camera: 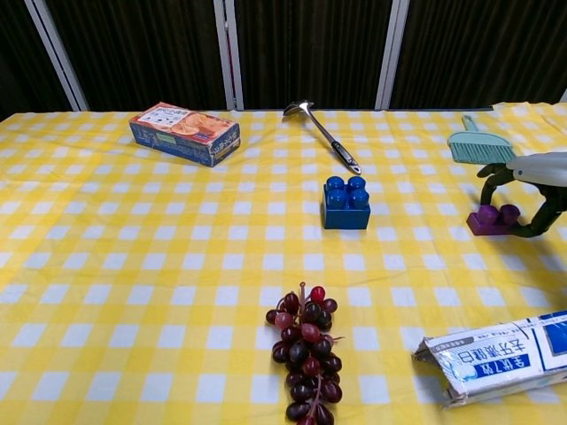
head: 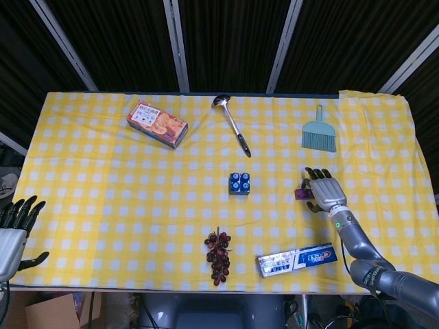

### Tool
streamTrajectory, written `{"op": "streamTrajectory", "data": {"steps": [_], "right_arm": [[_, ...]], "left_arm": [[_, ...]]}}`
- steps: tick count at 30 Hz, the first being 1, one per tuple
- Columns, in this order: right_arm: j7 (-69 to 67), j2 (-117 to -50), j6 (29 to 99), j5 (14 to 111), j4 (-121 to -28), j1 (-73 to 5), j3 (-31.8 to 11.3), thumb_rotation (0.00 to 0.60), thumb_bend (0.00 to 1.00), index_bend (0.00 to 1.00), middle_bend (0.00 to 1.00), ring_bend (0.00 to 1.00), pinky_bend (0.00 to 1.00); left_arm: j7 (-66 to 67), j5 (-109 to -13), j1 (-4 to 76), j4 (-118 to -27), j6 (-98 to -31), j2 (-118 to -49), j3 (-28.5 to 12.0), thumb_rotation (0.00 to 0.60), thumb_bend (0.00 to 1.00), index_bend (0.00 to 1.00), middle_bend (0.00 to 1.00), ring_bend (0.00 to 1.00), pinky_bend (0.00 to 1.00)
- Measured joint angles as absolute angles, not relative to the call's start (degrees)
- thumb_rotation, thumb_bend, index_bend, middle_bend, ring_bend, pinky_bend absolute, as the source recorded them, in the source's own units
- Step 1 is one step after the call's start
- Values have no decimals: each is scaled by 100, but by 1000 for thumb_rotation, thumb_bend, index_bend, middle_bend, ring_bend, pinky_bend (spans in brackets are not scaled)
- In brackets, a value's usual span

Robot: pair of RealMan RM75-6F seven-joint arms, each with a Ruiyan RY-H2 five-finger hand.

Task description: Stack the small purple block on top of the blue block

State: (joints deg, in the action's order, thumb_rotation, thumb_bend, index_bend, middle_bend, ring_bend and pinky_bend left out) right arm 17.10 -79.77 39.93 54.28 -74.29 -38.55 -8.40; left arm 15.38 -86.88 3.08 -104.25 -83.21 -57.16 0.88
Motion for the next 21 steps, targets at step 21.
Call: {"op": "streamTrajectory", "data": {"steps": [21], "right_arm": [[1163, -8218, 3862, 5757, -6906, -3932, -742, 600, 440, 421, 0, 9, 0]], "left_arm": [[1743, -8616, 327, -10464, -8301, -5786, 86, 600, 0, 37, 0, 0, 42]]}}
